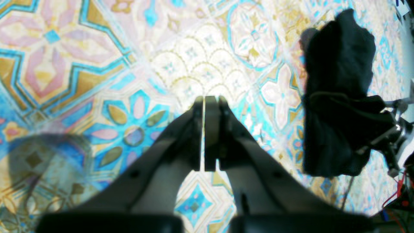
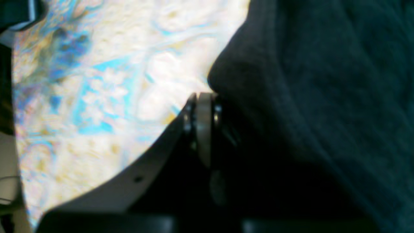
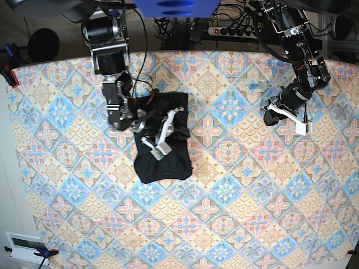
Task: Layout the t-shirt on the table in an organized manner, then fold the t-shirt properly
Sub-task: 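Drag the black bundle with the right gripper and flatten it square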
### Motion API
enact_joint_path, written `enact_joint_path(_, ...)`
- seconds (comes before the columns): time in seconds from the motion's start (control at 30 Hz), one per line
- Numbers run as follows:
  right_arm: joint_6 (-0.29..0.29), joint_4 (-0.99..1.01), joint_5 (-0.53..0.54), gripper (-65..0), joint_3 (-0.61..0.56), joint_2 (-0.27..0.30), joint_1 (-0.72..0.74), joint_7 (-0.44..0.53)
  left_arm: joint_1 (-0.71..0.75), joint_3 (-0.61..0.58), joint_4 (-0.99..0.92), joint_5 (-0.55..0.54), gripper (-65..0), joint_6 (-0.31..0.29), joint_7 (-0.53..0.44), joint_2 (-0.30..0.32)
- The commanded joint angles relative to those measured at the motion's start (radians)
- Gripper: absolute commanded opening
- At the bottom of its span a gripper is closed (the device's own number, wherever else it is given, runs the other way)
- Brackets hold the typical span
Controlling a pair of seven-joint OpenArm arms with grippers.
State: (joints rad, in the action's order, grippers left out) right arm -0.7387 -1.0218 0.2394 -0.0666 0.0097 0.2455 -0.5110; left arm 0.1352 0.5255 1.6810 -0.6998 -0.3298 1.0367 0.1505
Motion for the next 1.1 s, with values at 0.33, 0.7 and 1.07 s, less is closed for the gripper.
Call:
enact_joint_path(0.33,0.041,-0.001,-0.099,-65.0,0.038,0.224,0.002,-0.036,-0.013,-0.002,0.020,-0.021,-64.8,-0.004,-0.016,0.008)
enact_joint_path(0.7,0.041,-0.317,-0.099,-65.0,0.003,0.232,-0.077,-0.045,-0.013,-0.058,0.020,-0.021,-64.8,-0.004,-0.016,0.005)
enact_joint_path(1.07,0.041,-0.753,-0.094,-65.0,0.130,0.230,-0.297,-0.107,-0.013,-0.060,0.020,-0.021,-64.8,-0.004,-0.016,0.004)
